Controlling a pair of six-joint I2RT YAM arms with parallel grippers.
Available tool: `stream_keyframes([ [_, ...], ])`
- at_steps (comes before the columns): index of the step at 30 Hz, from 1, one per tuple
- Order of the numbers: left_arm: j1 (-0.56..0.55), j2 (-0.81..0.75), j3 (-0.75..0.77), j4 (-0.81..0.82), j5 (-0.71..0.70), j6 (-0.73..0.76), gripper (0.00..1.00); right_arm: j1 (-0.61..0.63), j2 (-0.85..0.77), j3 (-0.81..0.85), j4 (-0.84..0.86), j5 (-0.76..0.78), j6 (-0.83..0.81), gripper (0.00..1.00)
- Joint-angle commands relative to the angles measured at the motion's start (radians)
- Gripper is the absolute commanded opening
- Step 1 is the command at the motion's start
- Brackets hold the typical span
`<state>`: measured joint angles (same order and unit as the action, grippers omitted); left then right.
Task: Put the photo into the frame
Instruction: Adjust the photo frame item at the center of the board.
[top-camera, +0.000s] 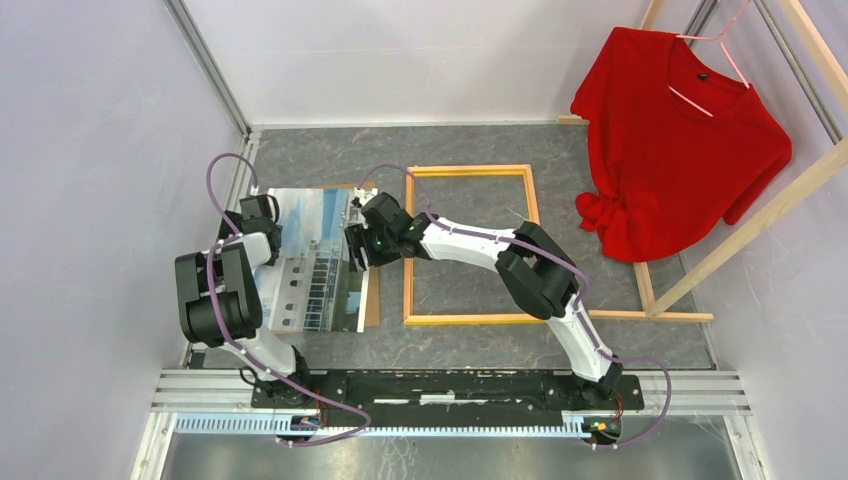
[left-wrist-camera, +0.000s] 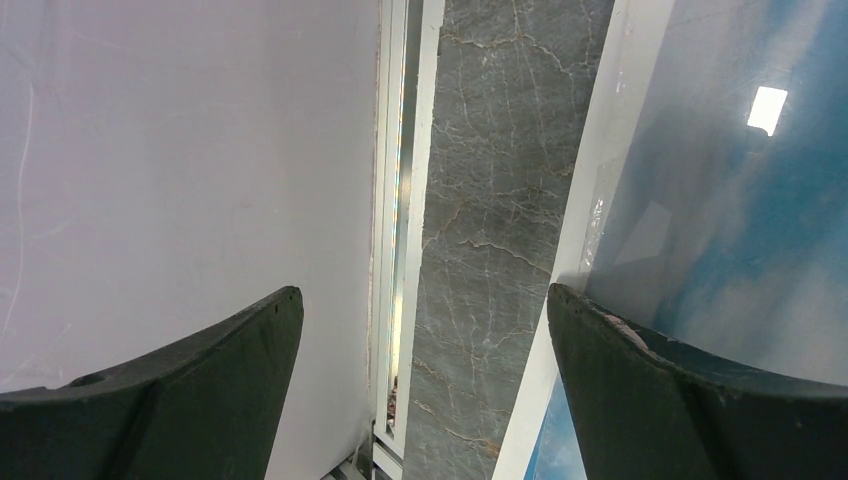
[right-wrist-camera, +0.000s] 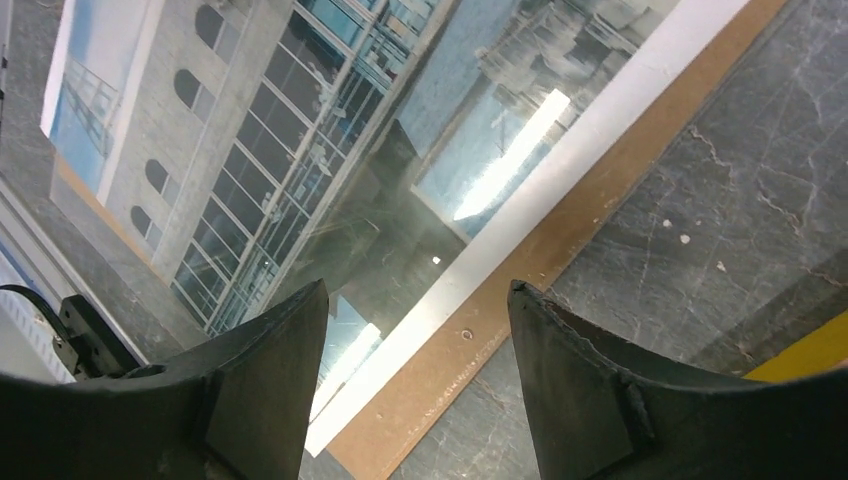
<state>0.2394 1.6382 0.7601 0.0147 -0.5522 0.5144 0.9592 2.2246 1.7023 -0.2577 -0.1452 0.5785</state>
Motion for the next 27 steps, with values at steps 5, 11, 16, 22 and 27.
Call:
stream_keyframes([
  [5, -0.021, 0.065, -0.033, -0.107, 0.161, -0.014, 1.00, 0.001, -0.217, -0.260, 0.042, -0.090, 0.130, 0.73],
  [11, -0.021, 0.061, -0.020, -0.115, 0.161, -0.005, 1.00, 0.054, -0.306, -0.406, 0.057, -0.165, 0.223, 0.73],
  [16, -0.020, 0.049, -0.018, -0.123, 0.161, 0.000, 1.00, 0.100, -0.302, -0.416, 0.077, -0.203, 0.290, 0.73],
  [22, -0.023, 0.038, -0.008, -0.136, 0.170, 0.001, 1.00, 0.151, -0.310, -0.481, 0.081, -0.209, 0.395, 0.73],
  [27, -0.022, 0.033, 0.000, -0.146, 0.181, -0.003, 0.99, 0.178, -0.315, -0.528, 0.121, -0.197, 0.469, 0.72],
])
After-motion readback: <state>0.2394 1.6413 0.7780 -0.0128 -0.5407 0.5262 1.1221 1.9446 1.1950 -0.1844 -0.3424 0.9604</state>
